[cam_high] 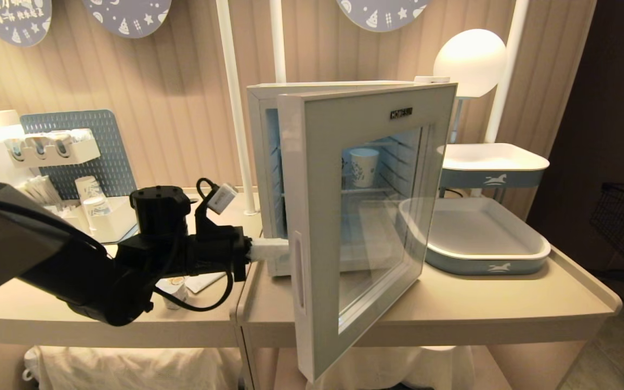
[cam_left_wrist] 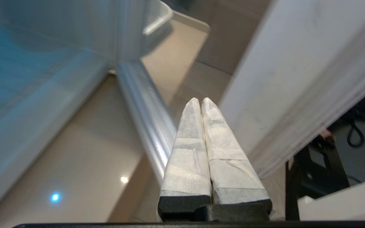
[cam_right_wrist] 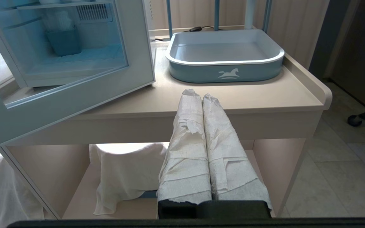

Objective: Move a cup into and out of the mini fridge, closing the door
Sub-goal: Open the freezer door

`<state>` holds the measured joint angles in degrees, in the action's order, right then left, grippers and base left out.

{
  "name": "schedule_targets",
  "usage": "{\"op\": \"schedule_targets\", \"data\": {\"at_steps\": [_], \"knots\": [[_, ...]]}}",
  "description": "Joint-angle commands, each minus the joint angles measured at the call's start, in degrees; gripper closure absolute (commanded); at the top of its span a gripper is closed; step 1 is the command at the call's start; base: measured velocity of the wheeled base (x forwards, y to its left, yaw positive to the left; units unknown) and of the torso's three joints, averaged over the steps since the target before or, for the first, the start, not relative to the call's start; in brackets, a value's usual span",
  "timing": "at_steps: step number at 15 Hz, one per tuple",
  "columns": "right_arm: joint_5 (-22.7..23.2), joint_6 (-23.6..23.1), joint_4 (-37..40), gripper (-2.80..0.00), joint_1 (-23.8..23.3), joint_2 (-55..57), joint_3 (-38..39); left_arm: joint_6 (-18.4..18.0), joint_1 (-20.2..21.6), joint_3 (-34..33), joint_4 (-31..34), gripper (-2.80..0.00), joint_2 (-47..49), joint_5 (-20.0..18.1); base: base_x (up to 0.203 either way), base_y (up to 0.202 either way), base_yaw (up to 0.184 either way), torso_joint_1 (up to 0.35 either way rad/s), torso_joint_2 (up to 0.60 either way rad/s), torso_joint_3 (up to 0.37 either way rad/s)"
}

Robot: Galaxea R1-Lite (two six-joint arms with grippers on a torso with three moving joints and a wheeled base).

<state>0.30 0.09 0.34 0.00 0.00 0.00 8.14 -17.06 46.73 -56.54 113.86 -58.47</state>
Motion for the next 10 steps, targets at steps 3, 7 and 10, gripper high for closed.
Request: {"op": "schedule_targets", "data": {"at_steps": [3, 7, 10], "knots": [[0.0, 0.0, 0.0, 0.0, 0.0, 0.0, 0.0, -0.9, -6.7, -4.5, -0.4, 0.0, -2.1, -0.2, 0.0, 0.0, 0.0, 0.0, 0.0, 0.0], [0.0, 0.0, 0.0, 0.0, 0.0, 0.0, 0.0, -0.8, -13.6, -10.2, -1.7, 0.0, -10.8, -0.3, 0.0, 0.0, 0.0, 0.0, 0.0, 0.0], [0.0, 0.0, 0.0, 0.0, 0.0, 0.0, 0.0, -0.7, -21.0, -14.5, -1.7, 0.0, -18.3, -0.2, 0.0, 0.0, 0.0, 0.0, 0.0, 0.0]]}}
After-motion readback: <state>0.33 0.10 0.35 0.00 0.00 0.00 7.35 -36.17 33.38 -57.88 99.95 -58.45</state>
